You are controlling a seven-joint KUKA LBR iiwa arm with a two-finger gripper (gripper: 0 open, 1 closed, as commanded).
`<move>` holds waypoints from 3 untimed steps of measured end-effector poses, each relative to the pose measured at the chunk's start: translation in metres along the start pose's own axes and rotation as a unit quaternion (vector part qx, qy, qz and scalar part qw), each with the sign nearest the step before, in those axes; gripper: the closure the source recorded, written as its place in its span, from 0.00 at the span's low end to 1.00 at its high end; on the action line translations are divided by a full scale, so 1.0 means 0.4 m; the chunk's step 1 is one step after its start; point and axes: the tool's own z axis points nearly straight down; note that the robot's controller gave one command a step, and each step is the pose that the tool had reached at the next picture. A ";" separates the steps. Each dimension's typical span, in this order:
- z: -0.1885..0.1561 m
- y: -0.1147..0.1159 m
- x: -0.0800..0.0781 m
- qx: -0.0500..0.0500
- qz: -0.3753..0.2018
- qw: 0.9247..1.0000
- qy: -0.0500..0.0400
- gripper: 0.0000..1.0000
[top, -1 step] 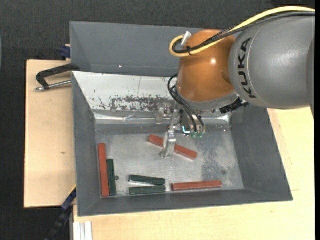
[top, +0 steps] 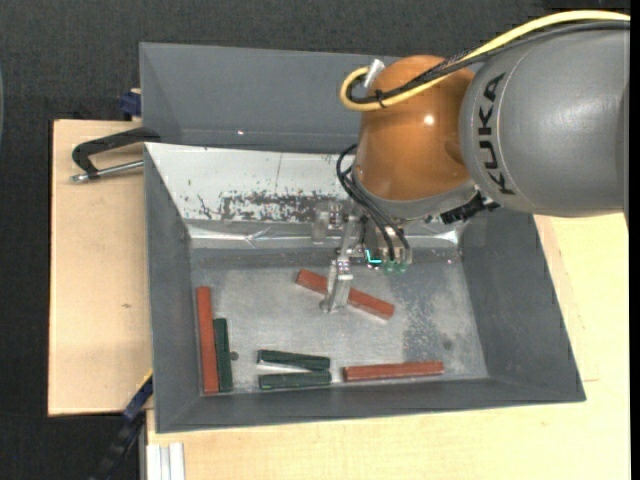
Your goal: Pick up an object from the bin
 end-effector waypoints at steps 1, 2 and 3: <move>0.255 0.040 -0.050 0.000 -0.036 0.999 0.000 1.00; 0.255 0.040 -0.050 0.000 -0.036 0.999 0.000 0.00; 0.255 0.040 -0.050 0.000 -0.036 0.999 0.000 0.00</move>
Offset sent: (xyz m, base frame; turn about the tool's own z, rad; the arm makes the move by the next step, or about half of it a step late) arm 0.0000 0.0000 0.0000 0.0000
